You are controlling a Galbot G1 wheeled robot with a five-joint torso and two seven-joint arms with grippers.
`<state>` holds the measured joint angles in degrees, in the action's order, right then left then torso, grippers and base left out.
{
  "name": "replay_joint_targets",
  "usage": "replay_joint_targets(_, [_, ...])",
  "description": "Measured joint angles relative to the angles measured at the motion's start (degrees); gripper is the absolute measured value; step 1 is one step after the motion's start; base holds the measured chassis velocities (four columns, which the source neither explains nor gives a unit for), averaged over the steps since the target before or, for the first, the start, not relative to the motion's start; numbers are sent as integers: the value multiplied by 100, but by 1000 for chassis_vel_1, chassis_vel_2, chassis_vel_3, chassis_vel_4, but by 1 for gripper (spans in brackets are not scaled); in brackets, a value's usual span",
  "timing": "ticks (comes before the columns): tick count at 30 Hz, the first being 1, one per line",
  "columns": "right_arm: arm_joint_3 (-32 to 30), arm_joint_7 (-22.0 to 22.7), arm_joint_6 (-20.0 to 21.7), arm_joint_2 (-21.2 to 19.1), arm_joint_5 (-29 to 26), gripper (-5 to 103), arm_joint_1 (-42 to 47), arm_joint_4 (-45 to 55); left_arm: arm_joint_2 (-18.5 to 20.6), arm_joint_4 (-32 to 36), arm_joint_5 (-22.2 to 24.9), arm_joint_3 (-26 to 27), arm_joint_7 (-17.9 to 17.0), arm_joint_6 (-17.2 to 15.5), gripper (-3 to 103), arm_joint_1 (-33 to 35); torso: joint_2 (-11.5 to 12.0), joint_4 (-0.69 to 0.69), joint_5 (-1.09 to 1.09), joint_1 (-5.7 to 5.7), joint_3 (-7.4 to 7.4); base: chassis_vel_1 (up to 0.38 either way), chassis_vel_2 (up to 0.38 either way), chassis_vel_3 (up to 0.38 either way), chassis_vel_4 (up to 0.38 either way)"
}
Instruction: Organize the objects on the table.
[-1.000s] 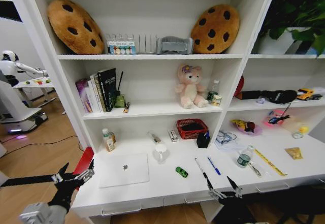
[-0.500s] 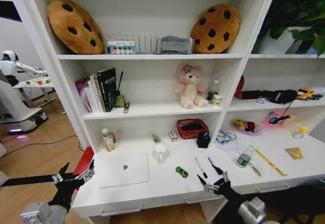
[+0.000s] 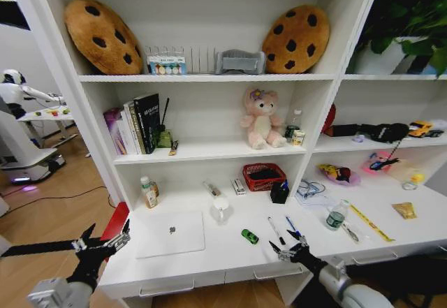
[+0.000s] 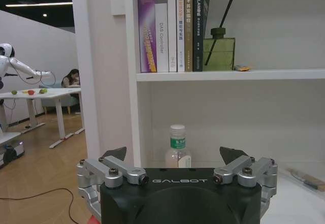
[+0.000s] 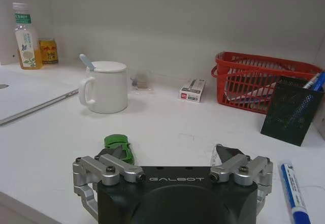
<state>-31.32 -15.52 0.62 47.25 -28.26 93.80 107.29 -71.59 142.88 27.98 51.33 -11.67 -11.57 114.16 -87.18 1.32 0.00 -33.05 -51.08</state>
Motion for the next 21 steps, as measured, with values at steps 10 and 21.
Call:
replay_joint_targets(10, [823,-26,42,-80,43,100,-773,-366,0,-1,0,0,4,4,100,0,0,0,-1,0,0,0,0,0,0])
replay_joint_targets(21, [1283,-165,-179,144,325,100,-914,-648,1,-1,0,0,6,5,100,0,-1,0,0,0,0,0,0,0,0])
